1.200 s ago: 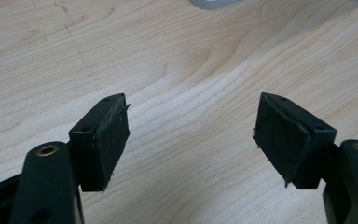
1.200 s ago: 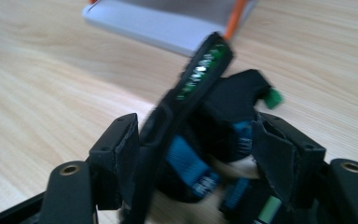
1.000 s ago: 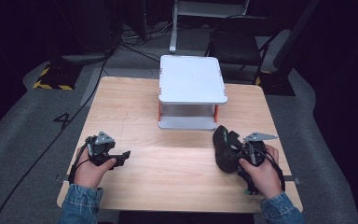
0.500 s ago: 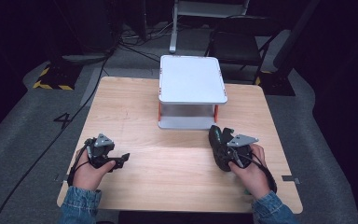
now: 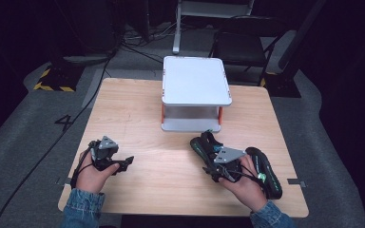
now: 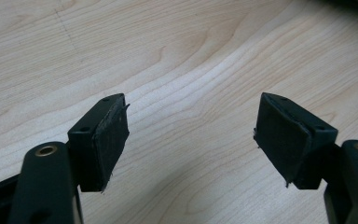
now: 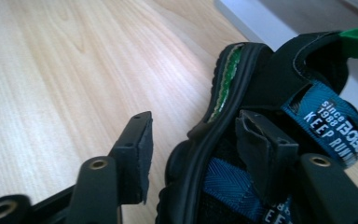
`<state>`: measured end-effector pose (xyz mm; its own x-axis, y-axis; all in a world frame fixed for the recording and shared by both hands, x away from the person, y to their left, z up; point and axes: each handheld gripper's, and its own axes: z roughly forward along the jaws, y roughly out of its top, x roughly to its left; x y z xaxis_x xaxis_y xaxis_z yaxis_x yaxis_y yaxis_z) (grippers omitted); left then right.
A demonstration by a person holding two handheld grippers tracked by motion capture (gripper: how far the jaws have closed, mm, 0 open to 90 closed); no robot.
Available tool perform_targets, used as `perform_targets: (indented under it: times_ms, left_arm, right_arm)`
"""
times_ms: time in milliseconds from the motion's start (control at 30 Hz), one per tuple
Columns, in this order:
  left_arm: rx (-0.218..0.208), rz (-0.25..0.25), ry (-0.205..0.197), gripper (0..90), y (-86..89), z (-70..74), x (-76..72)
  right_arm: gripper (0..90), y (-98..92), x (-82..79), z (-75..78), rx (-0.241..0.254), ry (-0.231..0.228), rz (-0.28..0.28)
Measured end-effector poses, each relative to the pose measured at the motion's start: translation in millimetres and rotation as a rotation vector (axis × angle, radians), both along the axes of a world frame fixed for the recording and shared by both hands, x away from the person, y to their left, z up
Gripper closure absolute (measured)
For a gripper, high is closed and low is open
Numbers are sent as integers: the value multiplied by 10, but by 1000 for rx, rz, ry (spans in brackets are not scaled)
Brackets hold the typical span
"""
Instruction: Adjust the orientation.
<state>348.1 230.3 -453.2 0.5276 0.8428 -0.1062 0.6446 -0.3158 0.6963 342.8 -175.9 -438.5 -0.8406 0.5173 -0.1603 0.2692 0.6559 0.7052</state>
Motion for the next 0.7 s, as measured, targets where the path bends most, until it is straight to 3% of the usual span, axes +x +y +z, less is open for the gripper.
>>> perform_targets:
  times_ms: [67, 100, 133, 167, 200, 233, 267, 433, 567, 700]
  left_arm:
    - [-3, 3, -1, 260, -4, 4, -3]
    - [-3, 2, -2, 260, -6, 6, -3]
    - [-3, 2, -2, 260, -6, 6, -3]
    - [-2, -1, -2, 260, -14, 7, 2]
    - [-1, -5, -1, 260, -21, 7, 9]
    - [-1, -8, -4, 260, -32, 5, 19]
    - [-4, -10, -3, 260, -48, 2, 27]
    - [-2, -48, -6, 260, -172, 17, 91]
    - [-32, -90, -30, 264, -343, 72, 151]
    - [-72, -133, -74, 306, -546, 134, 220]
  right_arm:
    - [469, 10, -10, -2, 33, 53, 27]
    - [474, 22, -21, -6, 60, 101, 47]
    - [474, 22, -21, -6, 60, 101, 47]
    - [480, 39, -40, -15, 72, 143, 70]
    - [429, 51, -53, -20, 71, 146, 73]
    - [482, 58, -60, -23, 56, 146, 79]
    - [430, 61, -68, -34, 60, 154, 85]
    - [404, -1, -88, -62, 75, 140, 63]
    - [401, -123, -138, 56, 119, 97, 37]
    - [403, -337, -179, 181, 158, 40, -38]
